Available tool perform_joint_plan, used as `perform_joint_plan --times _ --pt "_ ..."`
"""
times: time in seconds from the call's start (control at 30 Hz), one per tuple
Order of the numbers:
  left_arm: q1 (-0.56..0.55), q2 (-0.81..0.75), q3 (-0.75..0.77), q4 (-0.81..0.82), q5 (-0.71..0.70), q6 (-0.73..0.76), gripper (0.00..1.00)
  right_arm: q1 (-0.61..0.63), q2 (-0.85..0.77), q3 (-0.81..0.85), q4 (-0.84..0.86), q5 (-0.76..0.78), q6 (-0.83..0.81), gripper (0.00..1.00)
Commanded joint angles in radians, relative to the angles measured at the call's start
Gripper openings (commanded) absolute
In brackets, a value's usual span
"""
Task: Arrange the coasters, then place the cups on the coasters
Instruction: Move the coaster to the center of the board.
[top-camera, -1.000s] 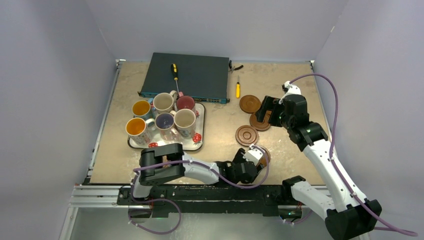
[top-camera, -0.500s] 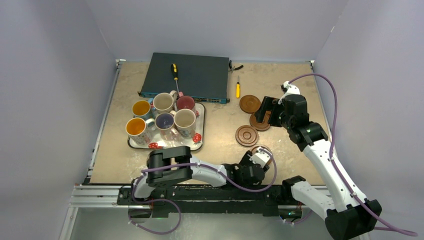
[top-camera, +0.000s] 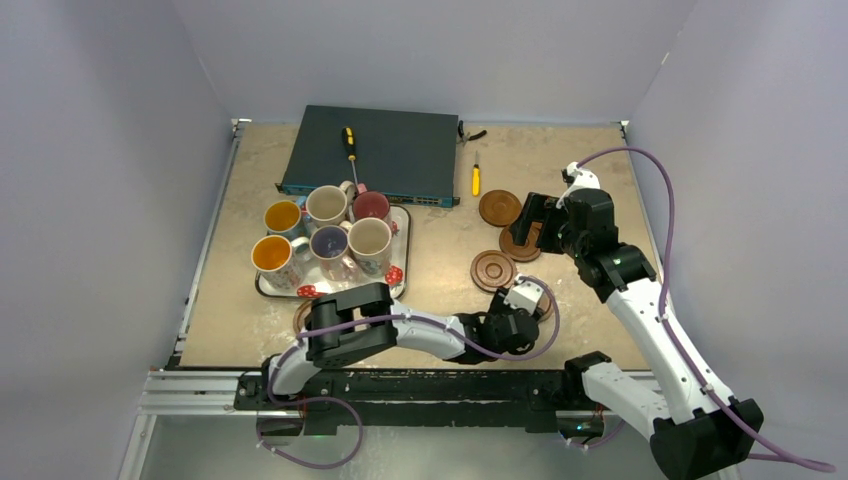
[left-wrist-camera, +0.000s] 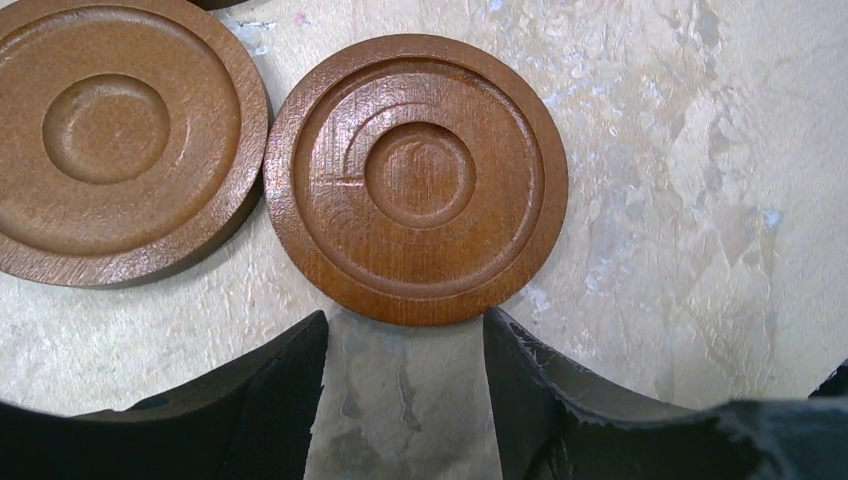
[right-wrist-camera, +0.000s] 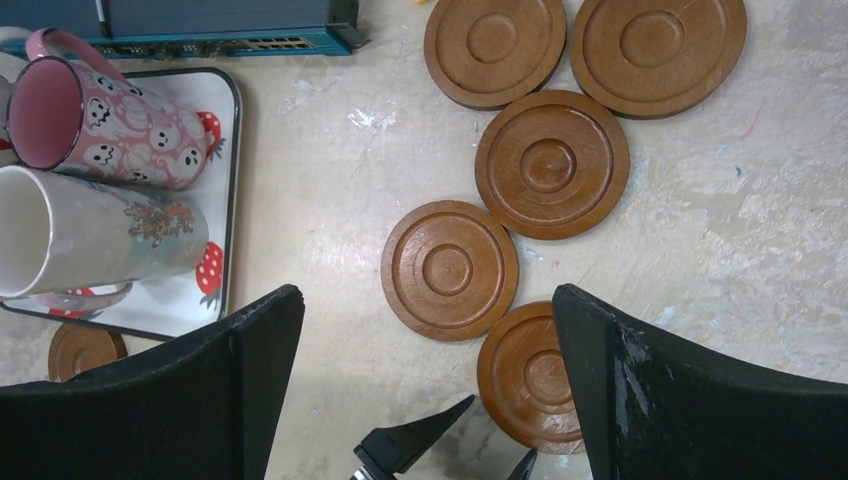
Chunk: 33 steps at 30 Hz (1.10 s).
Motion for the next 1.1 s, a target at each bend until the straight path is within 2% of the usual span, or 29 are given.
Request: perform_joint_plan --times 0.0,0.2,0.53,0.7,0.87,1.07 --pt "0.011 0.055 0.010 -0.094 0.044 -0.046 0.55 -0.002 0.010 0.004 0.013 0.017 0.030 0.98" --pt "0.010 -0.072 -0.093 0.022 0.093 -0.014 0.64 -0.005 0.047 -0.039 0.032 0.020 0.136 0.98" --pt "0.022 -0.348 -0.271 -0.024 0.115 -0.027 0.70 -0.008 -0.023 -0.145 -0.051 0.138 0.381 0.98" --pt "0.121 -0.458 -0.351 -0.027 0.242 -0.087 0.74 -0.008 -0.104 -0.259 -0.011 0.096 0.517 0.98" --pt "0.197 -0.528 -0.373 -0.028 0.259 -0.067 0.76 -0.008 -0.082 -0.361 0.082 -0.006 0.583 0.98" --pt "0.262 -0.568 -0.404 0.011 0.304 -0.063 0.82 -0.007 -0.068 -0.435 0.155 0.018 0.658 0.98"
